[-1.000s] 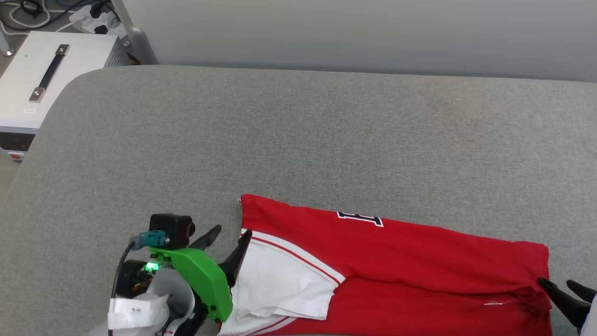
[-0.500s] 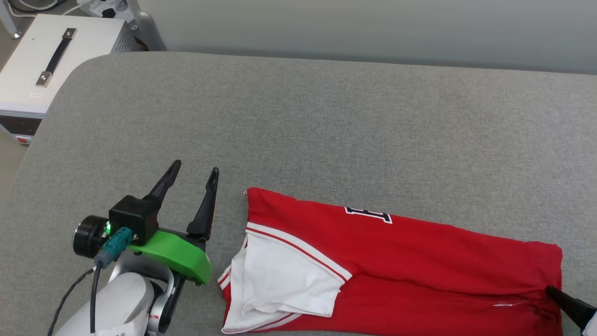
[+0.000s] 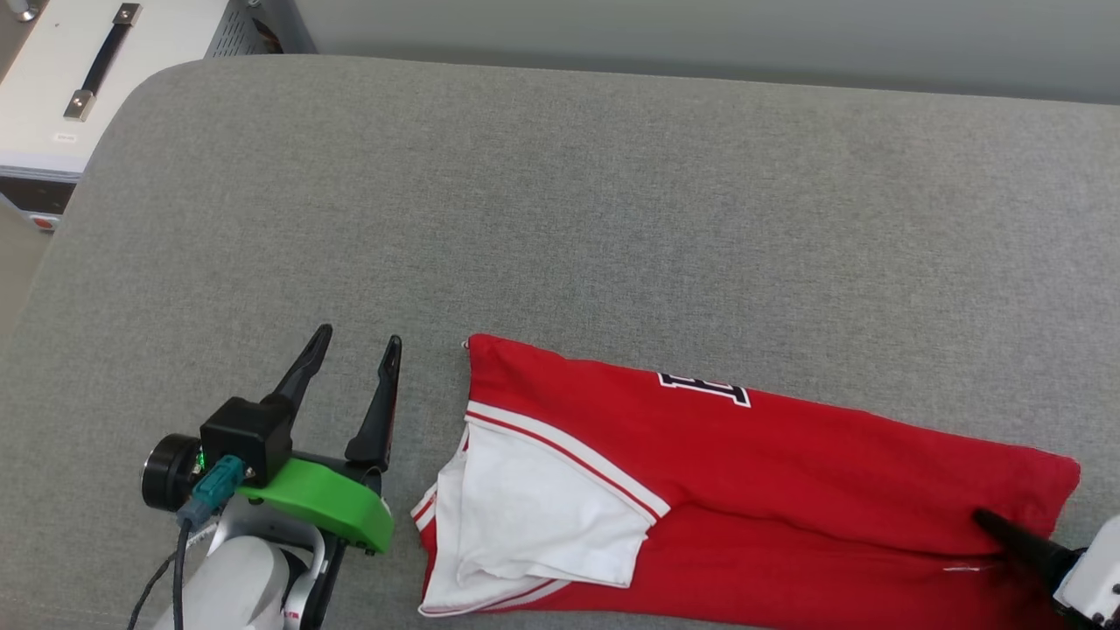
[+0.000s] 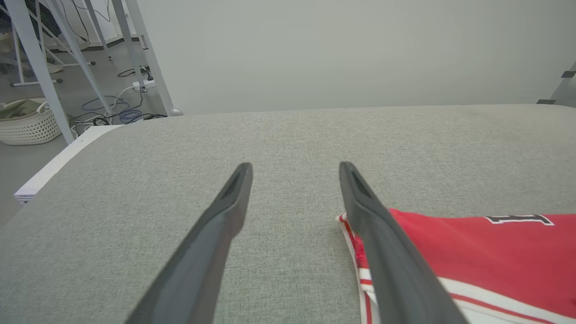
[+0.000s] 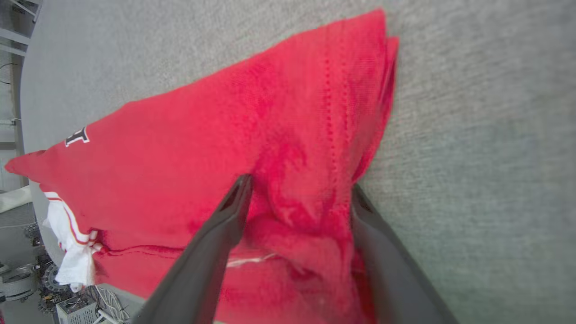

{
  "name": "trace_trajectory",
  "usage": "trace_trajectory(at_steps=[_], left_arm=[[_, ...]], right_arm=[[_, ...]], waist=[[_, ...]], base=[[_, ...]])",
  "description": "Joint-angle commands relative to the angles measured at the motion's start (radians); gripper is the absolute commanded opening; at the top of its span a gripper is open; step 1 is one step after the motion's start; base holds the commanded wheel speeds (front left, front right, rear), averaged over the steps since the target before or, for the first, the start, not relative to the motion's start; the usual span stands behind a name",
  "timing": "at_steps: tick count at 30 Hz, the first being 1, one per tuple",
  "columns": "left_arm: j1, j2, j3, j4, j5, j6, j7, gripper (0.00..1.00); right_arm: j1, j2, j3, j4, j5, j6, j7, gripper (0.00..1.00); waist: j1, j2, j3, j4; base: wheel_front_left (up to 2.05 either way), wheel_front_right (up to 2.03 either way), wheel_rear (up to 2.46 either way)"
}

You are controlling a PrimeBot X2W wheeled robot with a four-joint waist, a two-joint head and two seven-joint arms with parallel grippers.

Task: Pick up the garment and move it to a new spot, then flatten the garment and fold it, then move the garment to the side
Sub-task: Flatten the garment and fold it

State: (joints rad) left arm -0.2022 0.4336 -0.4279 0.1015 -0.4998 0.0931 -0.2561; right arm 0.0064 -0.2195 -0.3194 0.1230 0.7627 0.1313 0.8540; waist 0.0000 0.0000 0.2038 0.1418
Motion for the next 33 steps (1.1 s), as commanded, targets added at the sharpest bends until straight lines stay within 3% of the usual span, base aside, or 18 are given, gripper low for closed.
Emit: trace_trajectory(at_steps=[1, 2, 3, 4, 5, 6, 13, 22, 33], left_arm=[[0.018, -0.013, 0.015, 0.009, 0.017, -0.013, -0.006, 1.00], [0.020, -0.019, 0.023, 0.014, 0.022, -0.020, -0.006, 1.00], [0.022, -0.026, 0.032, 0.020, 0.029, -0.028, -0.006, 1.00], [0.023, -0.033, 0.040, 0.024, 0.033, -0.035, -0.006, 1.00], [0.024, -0.040, 0.048, 0.029, 0.039, -0.043, -0.006, 1.00], [0.025, -0.046, 0.054, 0.033, 0.043, -0.050, -0.006, 1.00], [0.033, -0.084, 0.096, 0.060, 0.078, -0.091, -0.006, 1.00], [0.044, -0.117, 0.137, 0.084, 0.112, -0.128, -0.006, 1.00], [0.051, -0.150, 0.168, 0.102, 0.142, -0.158, -0.006, 1.00]], right_arm=[[0.002, 0.037, 0.034, 0.023, 0.011, -0.001, 0.011, 1.00], [0.003, 0.038, 0.040, 0.025, 0.013, -0.001, 0.008, 1.00], [0.004, 0.039, 0.046, 0.027, 0.014, -0.001, 0.004, 0.86], [0.005, 0.038, 0.051, 0.030, 0.015, -0.001, 0.000, 0.49], [0.007, 0.036, 0.057, 0.034, 0.016, -0.001, -0.006, 0.31], [0.008, 0.034, 0.061, 0.037, 0.018, -0.001, -0.011, 0.00], [0.007, -0.008, 0.097, 0.045, 0.043, -0.001, -0.110, 0.00], [0.012, -0.124, 0.116, 0.071, 0.073, -0.001, -0.268, 0.00], [-0.006, -0.242, 0.078, 0.136, 0.044, -0.001, -0.354, 0.00]], waist=[[0.0000, 0.0000, 0.000, -0.001], [0.0000, 0.0000, 0.000, -0.002], [0.0000, 0.0000, 0.001, -0.003], [0.0000, 0.0000, 0.000, -0.004], [0.0000, 0.0000, -0.001, -0.004], [0.0000, 0.0000, -0.002, -0.005], [0.0000, 0.0000, -0.009, -0.009], [0.0000, 0.0000, -0.028, -0.016], [0.0000, 0.0000, -0.041, -0.018]], base=[[0.00, 0.00, 0.00], [0.00, 0.00, 0.00], [0.00, 0.00, 0.00], [0.00, 0.00, 0.00], [0.00, 0.00, 0.00], [0.00, 0.00, 0.00], [0.00, 0.00, 0.00], [0.00, 0.00, 0.00], [0.00, 0.00, 0.00]])
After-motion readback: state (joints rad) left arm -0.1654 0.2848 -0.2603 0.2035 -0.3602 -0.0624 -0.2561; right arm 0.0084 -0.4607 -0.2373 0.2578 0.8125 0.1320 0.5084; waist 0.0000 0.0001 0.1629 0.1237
